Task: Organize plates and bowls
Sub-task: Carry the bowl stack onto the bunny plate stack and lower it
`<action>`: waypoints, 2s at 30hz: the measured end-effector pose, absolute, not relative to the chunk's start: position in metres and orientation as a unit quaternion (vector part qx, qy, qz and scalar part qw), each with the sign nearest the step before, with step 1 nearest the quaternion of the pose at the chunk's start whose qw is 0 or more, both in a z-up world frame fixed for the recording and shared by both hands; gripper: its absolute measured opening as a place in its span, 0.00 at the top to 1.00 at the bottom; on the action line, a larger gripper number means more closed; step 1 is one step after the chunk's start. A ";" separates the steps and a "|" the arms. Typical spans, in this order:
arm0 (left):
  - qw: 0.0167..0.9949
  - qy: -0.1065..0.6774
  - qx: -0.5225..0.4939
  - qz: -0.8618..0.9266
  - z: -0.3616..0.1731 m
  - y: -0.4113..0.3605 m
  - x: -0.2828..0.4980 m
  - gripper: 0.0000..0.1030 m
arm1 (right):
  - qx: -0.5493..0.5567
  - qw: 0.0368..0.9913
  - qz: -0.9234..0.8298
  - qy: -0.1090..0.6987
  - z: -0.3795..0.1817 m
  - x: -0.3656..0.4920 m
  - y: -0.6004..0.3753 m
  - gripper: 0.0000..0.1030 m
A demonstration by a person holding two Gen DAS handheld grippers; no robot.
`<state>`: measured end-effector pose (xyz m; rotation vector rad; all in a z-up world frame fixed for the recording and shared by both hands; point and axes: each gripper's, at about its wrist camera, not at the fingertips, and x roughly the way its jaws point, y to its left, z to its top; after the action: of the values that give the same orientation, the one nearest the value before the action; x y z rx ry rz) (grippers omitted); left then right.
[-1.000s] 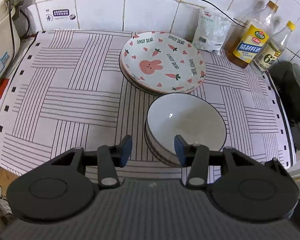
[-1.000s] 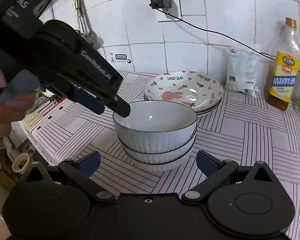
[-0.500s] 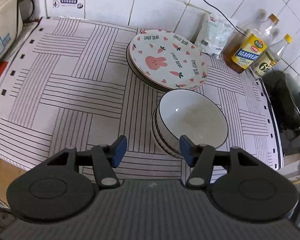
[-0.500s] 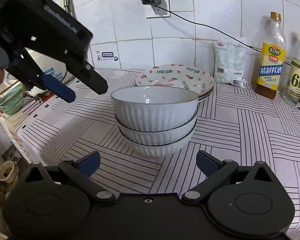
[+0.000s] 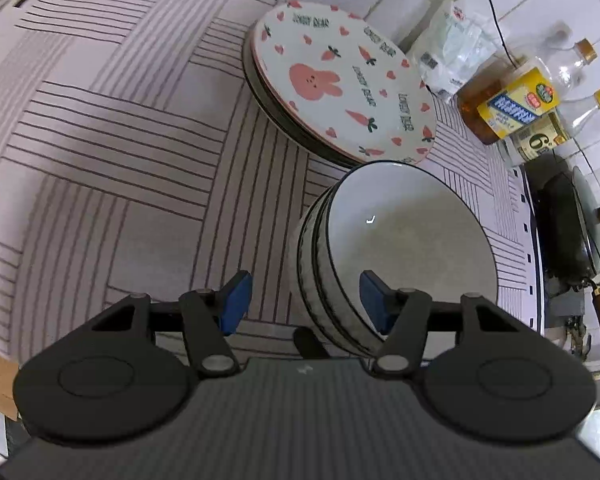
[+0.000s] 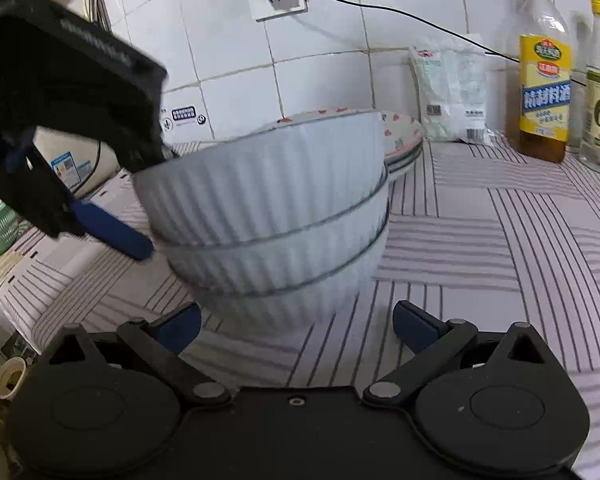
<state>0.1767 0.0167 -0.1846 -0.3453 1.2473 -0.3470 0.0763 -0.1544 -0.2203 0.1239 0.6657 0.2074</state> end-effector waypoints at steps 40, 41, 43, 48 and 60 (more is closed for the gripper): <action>0.779 0.571 -0.132 -0.222 -0.159 0.005 0.197 0.58 | 0.023 0.935 0.175 0.309 -0.196 0.101 -0.153 0.02; 0.781 0.568 -0.133 -0.223 -0.154 0.004 0.199 0.58 | 0.021 0.936 0.176 0.305 -0.191 0.103 -0.154 0.02; 0.788 0.559 -0.134 -0.222 -0.145 0.003 0.202 0.58 | 0.014 0.937 0.179 0.298 -0.182 0.109 -0.157 0.02; 0.800 0.540 -0.146 -0.216 -0.128 0.000 0.215 0.58 | -0.005 0.937 0.199 0.286 -0.163 0.127 -0.165 0.02; 0.822 0.515 -0.145 -0.197 -0.122 -0.012 0.241 0.58 | -0.016 0.935 0.220 0.278 -0.150 0.171 -0.177 0.02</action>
<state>0.2415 -0.0118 -0.1220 -0.3093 1.0959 -0.4192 0.1709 -0.1774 -0.1501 -0.0336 0.5689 0.4489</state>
